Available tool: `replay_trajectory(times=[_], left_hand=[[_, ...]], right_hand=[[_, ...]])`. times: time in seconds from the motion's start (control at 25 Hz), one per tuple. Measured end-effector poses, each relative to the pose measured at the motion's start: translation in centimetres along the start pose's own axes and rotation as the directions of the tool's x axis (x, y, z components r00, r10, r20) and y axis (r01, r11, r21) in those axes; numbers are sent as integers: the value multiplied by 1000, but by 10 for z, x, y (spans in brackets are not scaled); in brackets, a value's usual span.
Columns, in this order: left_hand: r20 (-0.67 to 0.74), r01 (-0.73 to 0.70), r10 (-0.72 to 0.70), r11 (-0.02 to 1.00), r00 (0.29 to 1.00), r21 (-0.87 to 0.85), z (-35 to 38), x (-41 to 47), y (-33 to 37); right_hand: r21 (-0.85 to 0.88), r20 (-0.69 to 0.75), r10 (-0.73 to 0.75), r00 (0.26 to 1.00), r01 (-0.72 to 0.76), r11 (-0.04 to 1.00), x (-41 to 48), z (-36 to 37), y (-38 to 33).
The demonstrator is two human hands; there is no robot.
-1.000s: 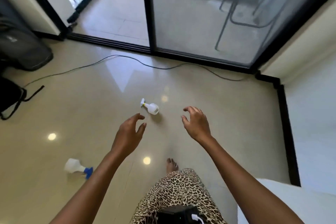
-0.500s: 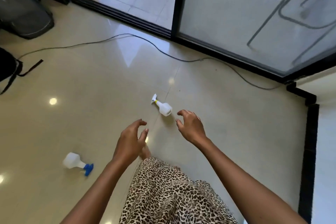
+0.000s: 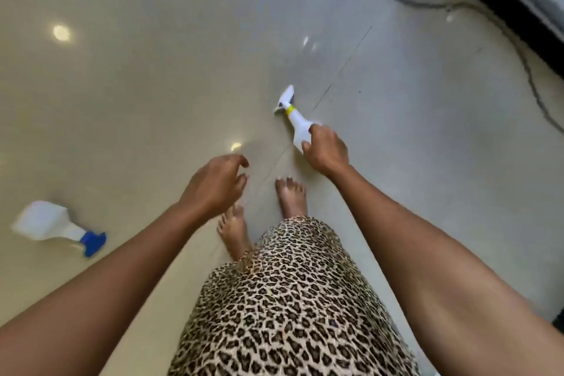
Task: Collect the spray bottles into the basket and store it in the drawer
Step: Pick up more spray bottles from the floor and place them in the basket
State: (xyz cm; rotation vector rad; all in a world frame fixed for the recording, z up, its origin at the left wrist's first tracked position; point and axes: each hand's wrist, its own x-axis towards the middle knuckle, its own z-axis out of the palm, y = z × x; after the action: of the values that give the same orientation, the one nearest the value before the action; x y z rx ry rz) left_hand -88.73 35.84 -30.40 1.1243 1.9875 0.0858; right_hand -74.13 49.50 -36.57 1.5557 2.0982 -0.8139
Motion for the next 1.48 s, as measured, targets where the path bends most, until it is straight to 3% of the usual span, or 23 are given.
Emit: replay_trajectory(times=[0.16,0.32,0.56,0.84,1.08,1.28,1.48], left_hand=[[-66,180,-187,978,980,-102,65,64,-55],[29,230,-228,966,973,-118,134,100,-88],[-17,285,-299,924,954,-255,170,119,-97],[-64,308,-359,868,931,-389,115,66,-76],[-159,338,-497,759,853,-557,36,-37,-79],[-169,406,-668,612,725,-678,10,-129,-123],[-88,454,-785,442,614,-774,20,-195,-177]], right_hand=[[-121,-6,-34,999,33,992,91,69,14],[-226,34,-59,998,65,972,158,126,27],[-245,38,-13,999,22,969,189,153,35],[-44,53,-114,992,117,992,111,100,6],[67,66,-391,918,387,920,-2,41,-84],[148,143,-544,827,526,838,-81,33,-185],[142,182,-639,747,623,769,-126,59,-265]])
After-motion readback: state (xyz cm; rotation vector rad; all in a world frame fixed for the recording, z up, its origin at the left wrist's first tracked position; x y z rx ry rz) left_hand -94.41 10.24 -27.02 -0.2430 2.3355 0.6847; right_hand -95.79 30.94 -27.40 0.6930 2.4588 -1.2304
